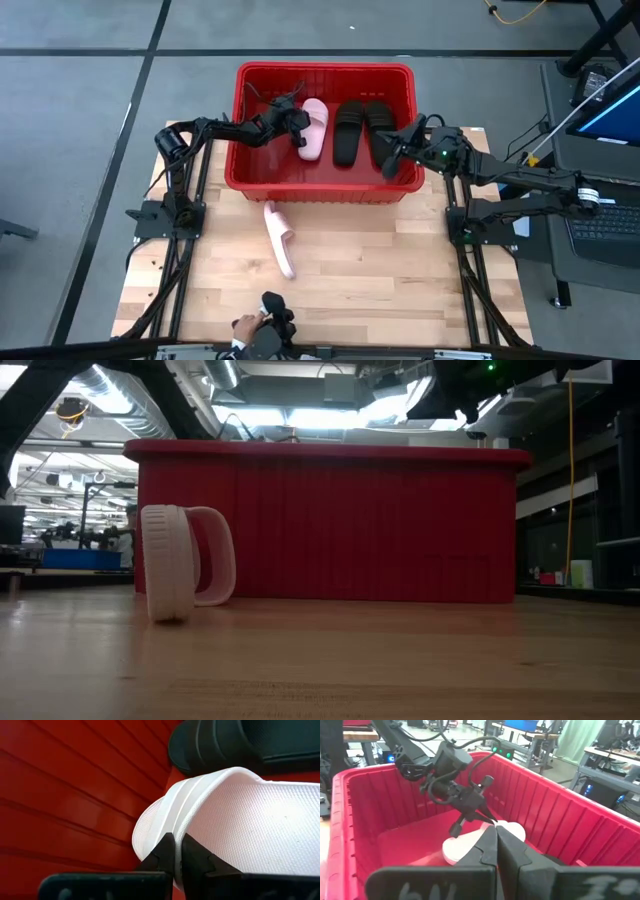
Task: Pick and place slides into bin
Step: Put the right pink slide into the red bin, then put the pink slide into the red bin
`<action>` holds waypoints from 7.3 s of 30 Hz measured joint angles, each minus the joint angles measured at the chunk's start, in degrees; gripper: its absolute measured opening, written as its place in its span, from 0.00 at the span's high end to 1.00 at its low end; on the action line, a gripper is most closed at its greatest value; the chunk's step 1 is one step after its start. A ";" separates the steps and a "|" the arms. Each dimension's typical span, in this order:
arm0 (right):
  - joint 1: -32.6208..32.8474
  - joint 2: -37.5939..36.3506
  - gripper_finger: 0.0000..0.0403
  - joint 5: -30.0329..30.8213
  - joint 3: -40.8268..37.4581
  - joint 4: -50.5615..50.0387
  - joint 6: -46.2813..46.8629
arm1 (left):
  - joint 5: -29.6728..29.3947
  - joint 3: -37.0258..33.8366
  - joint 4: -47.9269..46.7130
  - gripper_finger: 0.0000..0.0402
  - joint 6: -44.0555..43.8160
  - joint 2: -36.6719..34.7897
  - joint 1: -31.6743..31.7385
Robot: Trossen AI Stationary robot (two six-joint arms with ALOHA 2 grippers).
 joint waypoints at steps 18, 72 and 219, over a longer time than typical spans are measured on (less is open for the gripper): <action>-1.63 -0.02 0.99 -0.02 0.00 0.00 0.26 | -3.98 -0.02 7.47 0.99 -3.85 4.15 -1.92; -1.52 -0.02 0.99 -0.84 0.00 -0.02 0.31 | 1.26 0.04 2.66 0.70 -16.97 2.99 -1.88; 23.86 -0.02 0.99 -1.97 0.03 -4.74 -1.16 | -18.11 31.01 -78.51 0.60 -63.69 -15.12 -57.22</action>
